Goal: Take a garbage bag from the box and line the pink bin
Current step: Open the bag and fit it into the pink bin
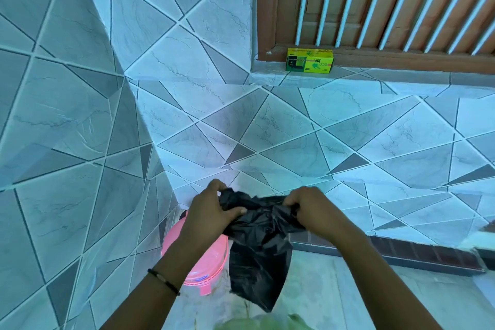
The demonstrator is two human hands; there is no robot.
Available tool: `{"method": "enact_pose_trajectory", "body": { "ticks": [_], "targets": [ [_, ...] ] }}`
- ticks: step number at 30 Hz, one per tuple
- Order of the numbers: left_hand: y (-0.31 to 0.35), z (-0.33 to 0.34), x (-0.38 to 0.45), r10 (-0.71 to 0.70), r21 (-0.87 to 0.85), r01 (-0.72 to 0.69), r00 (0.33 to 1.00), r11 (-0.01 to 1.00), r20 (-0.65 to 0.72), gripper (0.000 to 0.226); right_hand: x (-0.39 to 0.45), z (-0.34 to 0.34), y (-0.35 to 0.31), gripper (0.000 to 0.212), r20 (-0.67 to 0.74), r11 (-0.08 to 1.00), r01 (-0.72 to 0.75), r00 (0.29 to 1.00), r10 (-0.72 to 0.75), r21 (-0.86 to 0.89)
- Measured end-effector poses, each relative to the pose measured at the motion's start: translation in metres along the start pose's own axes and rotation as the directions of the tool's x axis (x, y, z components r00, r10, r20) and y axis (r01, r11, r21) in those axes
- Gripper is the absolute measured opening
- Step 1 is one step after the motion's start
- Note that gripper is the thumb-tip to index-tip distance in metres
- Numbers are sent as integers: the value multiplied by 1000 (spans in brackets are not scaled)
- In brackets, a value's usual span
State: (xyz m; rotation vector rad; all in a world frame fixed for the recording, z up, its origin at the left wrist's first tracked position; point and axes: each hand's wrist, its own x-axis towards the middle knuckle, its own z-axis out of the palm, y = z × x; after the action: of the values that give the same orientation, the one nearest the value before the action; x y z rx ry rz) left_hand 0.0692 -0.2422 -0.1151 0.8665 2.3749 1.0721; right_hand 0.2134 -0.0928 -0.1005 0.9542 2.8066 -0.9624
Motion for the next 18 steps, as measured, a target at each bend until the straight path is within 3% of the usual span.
{"method": "enact_pose_trajectory", "body": {
  "ticks": [2, 7, 12, 16, 18],
  "targets": [
    [-5, 0, 3, 73, 166, -66, 997, 984, -35, 29, 4, -5, -2, 46, -102, 998, -34, 994, 27, -61],
    [-20, -21, 23, 132, 227, -79, 965, 971, -228, 15, -6, -17, -5, 48, -277, 983, -107, 959, 61, -151],
    [-58, -61, 32, 89, 214, 4, 901, 977, -424, 10, -15, -43, 19, 48, -493, 978, -206, 849, 191, 25],
    [-72, -51, 40, -17, 261, 105, 948, 960, -318, 38, -12, -40, 15, 49, -506, 980, -120, 843, 185, 158],
    [-63, -36, 40, -1, 307, 79, 969, 948, -246, 51, -10, -34, 5, 47, -483, 972, -25, 865, 139, 234]
  ]
}}
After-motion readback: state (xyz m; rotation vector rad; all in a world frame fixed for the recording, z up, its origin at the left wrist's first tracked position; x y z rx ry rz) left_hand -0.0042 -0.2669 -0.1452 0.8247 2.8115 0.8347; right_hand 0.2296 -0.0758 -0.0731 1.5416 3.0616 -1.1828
